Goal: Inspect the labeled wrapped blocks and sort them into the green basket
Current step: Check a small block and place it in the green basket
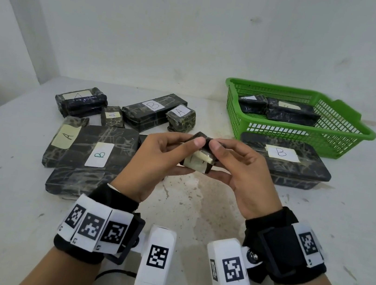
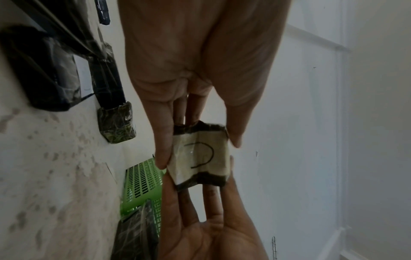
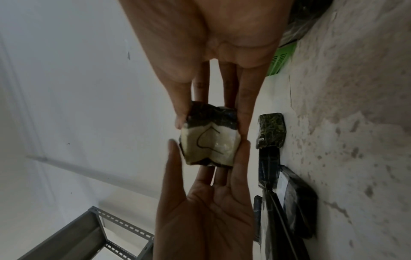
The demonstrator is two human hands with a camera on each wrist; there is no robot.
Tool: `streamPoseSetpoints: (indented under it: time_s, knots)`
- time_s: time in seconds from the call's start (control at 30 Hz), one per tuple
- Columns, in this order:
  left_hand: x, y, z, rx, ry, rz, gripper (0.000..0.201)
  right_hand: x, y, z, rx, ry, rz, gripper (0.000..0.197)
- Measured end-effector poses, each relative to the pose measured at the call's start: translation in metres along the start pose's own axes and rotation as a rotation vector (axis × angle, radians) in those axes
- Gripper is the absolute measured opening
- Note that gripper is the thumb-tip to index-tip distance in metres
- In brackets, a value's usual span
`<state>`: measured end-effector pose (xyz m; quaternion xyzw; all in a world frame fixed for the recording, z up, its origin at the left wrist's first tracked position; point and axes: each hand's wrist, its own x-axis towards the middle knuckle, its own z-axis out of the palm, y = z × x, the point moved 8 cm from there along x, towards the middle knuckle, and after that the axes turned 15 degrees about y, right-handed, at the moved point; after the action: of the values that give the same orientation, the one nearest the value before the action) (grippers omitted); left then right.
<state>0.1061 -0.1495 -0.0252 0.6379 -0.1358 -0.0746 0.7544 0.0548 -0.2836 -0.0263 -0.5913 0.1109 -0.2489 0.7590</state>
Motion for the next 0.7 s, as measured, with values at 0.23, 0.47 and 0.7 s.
streamPoseSetpoints:
  time_s: [0.23, 0.47, 0.7]
  knots:
    - [0.0021, -0.0041, -0.0028, 0.008, 0.075, 0.02, 0.023, -0.0001, 0.0046, 0.0002, -0.015, -0.01, 0.048, 0.024]
    - [0.0022, -0.0033, -0.0025, 0.004, 0.039, 0.016, 0.042, -0.0007, 0.0037, 0.0009, 0.008, -0.01, 0.038, 0.02]
    - [0.0059, -0.0085, -0.0072, -0.029, 0.086, -0.031, 0.027, -0.0022, 0.0041, 0.0058, -0.077, -0.081, 0.046, 0.043]
